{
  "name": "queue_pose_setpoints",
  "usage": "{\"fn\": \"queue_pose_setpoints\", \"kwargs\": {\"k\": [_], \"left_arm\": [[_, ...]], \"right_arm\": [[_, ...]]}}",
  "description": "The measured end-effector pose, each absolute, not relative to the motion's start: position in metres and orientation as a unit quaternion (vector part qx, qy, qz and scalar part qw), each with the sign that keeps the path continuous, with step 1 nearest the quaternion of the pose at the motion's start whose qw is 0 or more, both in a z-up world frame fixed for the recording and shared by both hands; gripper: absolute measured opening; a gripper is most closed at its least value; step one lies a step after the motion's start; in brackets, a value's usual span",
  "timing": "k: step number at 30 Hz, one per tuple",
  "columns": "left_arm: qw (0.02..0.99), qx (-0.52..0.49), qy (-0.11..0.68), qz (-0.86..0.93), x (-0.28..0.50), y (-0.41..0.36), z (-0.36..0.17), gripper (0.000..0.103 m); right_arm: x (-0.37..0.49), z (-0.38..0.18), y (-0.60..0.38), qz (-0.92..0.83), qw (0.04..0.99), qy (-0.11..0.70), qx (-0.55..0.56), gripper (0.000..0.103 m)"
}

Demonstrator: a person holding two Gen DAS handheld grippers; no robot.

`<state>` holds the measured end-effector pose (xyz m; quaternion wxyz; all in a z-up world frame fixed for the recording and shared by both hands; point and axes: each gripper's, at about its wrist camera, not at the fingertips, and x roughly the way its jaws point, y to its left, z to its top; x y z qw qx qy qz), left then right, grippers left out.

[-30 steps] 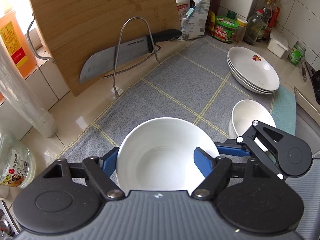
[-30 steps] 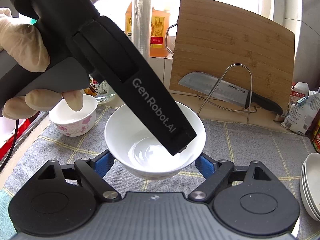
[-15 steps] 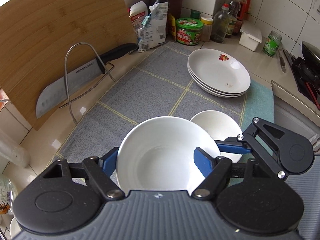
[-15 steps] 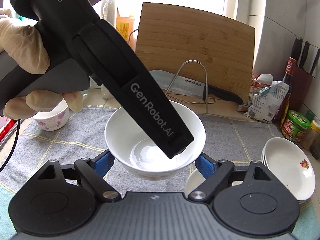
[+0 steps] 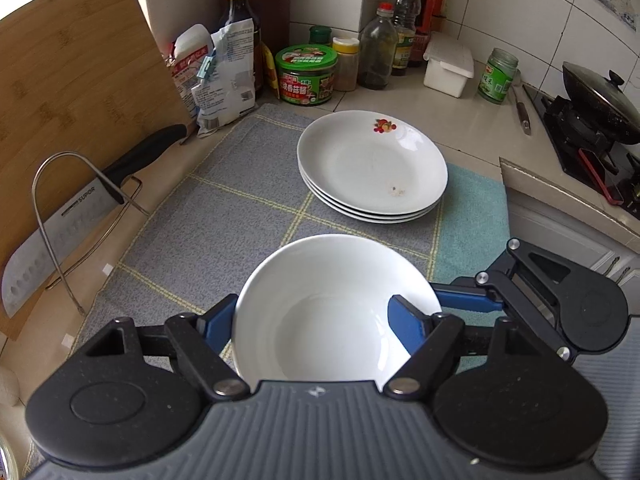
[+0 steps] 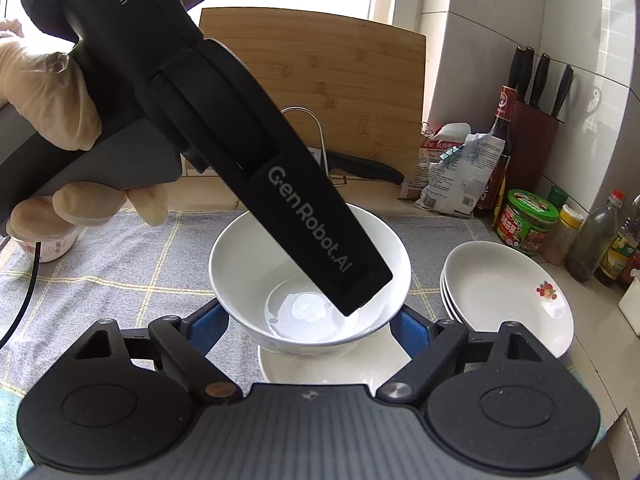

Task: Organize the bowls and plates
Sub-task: 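Lift the pink-flowered bowl with both grippers and carry it over the white bowl, then lower the pink-flowered bowl into the white bowl and open both grippers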

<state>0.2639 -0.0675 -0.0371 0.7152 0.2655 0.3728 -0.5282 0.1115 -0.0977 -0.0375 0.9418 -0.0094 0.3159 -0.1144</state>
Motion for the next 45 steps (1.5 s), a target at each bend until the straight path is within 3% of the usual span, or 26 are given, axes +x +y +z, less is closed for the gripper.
{"fn": "queue_pose_setpoints", "kwargs": {"k": [45], "left_arm": [[0.685, 0.278, 0.407, -0.536, 0.260, -0.096, -0.085, 0.079]], "right_arm": [[0.109, -0.068, -0.126, -0.112, 0.926, 0.358, 0.029, 0.090]]}}
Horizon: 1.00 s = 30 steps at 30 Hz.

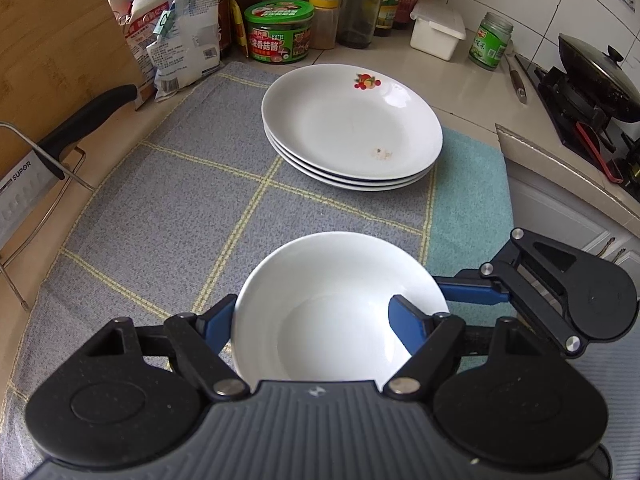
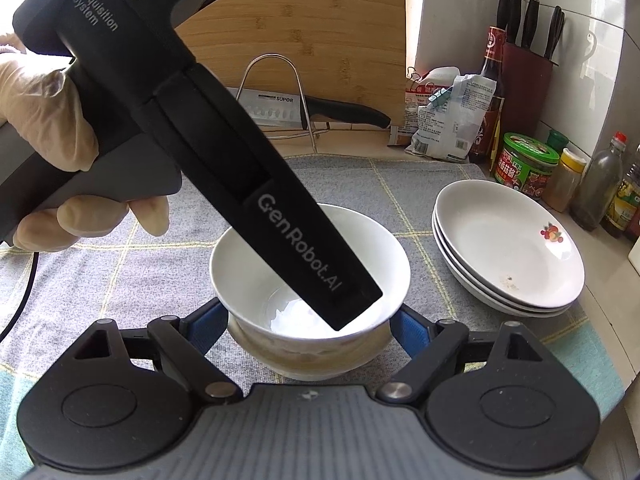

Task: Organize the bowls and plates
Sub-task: 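Lower the pink-flowered bowl into the white bowl and open both grippers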

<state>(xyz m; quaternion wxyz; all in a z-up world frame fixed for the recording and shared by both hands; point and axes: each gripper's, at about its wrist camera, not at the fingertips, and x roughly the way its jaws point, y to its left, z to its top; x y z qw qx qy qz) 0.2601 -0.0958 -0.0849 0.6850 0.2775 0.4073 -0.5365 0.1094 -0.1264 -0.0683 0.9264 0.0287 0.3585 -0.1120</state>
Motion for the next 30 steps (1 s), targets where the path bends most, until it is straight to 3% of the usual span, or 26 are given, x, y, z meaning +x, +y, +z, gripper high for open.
{"fn": "queue_pose_setpoints", "kwargs": {"k": [14, 22, 30], "left_arm": [[0.686, 0.265, 0.409, -0.540, 0.262, -0.094, -0.086, 0.079], [0.689, 0.258, 0.405, -0.543, 0.262, -0.091, -0.086, 0.081], [0.706, 0.244, 0.391, -0.539, 0.262, -0.083, -0.076, 0.082]], "right_arm": [[0.112, -0.069, -0.129, -0.109, 0.926, 0.361, 0.037, 0.091], [0.112, -0.071, -0.120, -0.102, 0.926, 0.363, 0.011, 0.100], [0.104, -0.057, -0.118, -0.104, 0.937, 0.332, 0.004, 0.103]]}}
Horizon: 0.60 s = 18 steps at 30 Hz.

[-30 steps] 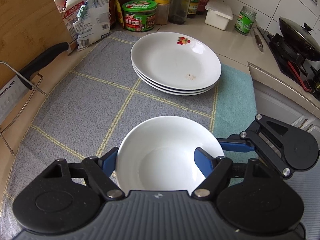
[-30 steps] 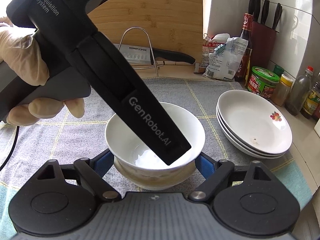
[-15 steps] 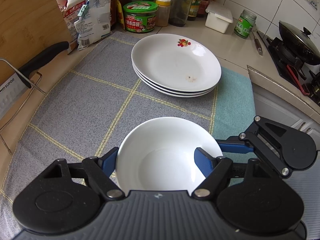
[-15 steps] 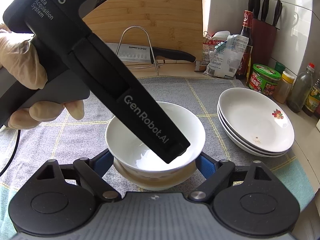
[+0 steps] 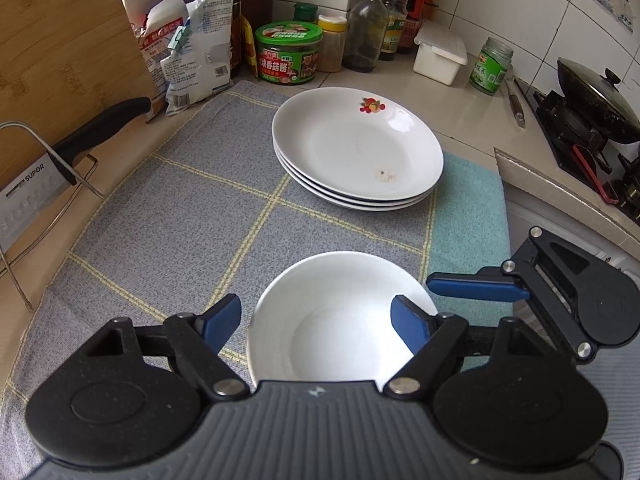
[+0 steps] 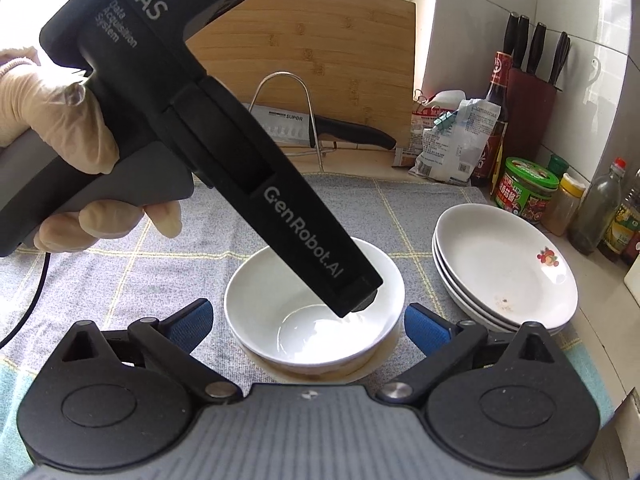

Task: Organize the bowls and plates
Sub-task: 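Lower the pink-flowered bowl into the white bowl and open both grippers, then move both grippers to the pink-flowered bowl beside the sink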

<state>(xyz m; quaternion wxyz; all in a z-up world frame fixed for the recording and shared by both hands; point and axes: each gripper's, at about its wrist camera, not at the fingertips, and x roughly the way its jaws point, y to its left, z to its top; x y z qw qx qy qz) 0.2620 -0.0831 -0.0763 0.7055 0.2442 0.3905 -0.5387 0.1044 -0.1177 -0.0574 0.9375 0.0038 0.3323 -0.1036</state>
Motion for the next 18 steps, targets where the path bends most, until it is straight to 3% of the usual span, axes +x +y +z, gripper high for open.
{"fn": "queue_pose_setpoints", "kwargs": {"k": [18], "left_arm": [[0.767, 0.195, 0.358, -0.495, 0.252, -0.030, -0.063, 0.087]], "right_arm": [[0.100, -0.055, -0.115, -0.075, 0.940, 0.332, 0.008, 0.103]]}}
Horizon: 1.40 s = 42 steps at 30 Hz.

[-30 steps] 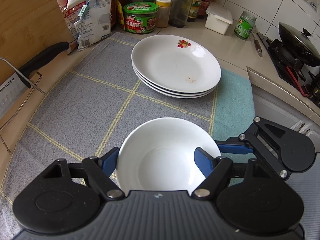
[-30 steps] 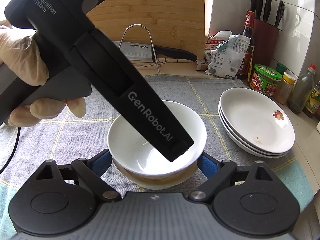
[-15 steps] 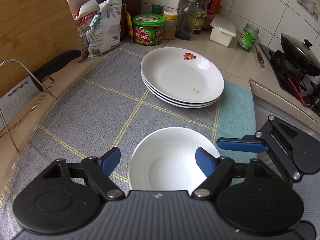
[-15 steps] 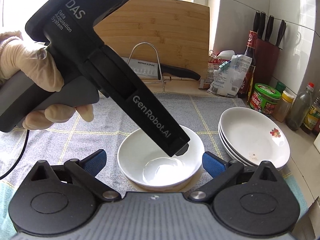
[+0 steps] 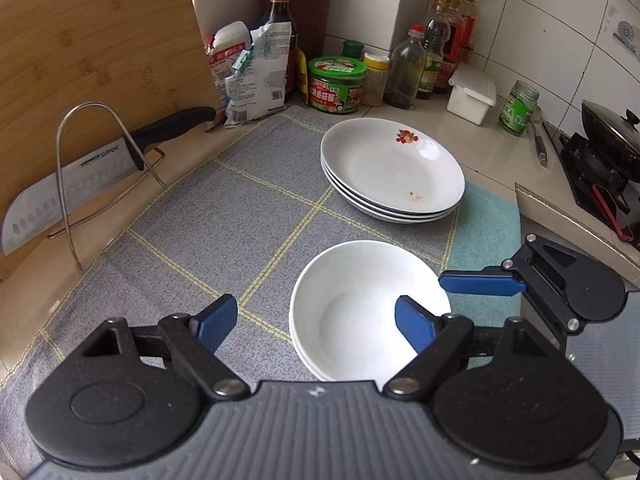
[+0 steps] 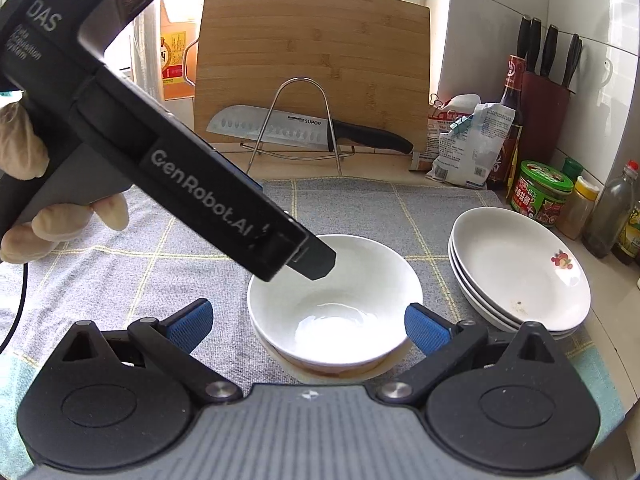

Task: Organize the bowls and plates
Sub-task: 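Move both grippers to the pink-flowered bowl beside the sink, then close the right gripper on the bowl rim while the left gripper grips inside it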

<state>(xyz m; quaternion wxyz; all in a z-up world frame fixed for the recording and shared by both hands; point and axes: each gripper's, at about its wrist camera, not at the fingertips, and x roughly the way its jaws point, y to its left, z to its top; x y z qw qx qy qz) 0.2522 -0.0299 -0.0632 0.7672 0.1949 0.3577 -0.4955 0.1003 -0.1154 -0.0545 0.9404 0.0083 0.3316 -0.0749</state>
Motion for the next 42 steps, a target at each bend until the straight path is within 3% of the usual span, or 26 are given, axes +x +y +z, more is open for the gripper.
{"fn": "queue_pose_setpoints", "kwargs": {"k": [8, 20, 34, 42], "left_arm": [[0.851, 0.171, 0.307, -0.389, 0.213, 0.030, -0.055, 0.095], [0.913, 0.056, 0.362, -0.183, 0.200, 0.155, -0.078, 0.096], [0.901, 0.093, 0.359, -0.225, 0.250, 0.265, -0.087, 0.096], [0.872, 0.115, 0.383, -0.283, 0.292, 0.290, -0.077, 0.096]], "right_arm": [[0.105, -0.050, -0.102, 0.001, 0.947, 0.321, -0.017, 0.103], [0.124, -0.056, -0.042, 0.113, 0.938, 0.321, -0.061, 0.103], [0.159, -0.077, 0.077, 0.091, 0.927, 0.355, -0.082, 0.103], [0.185, -0.077, 0.114, 0.093, 0.924, 0.357, -0.104, 0.103]]}}
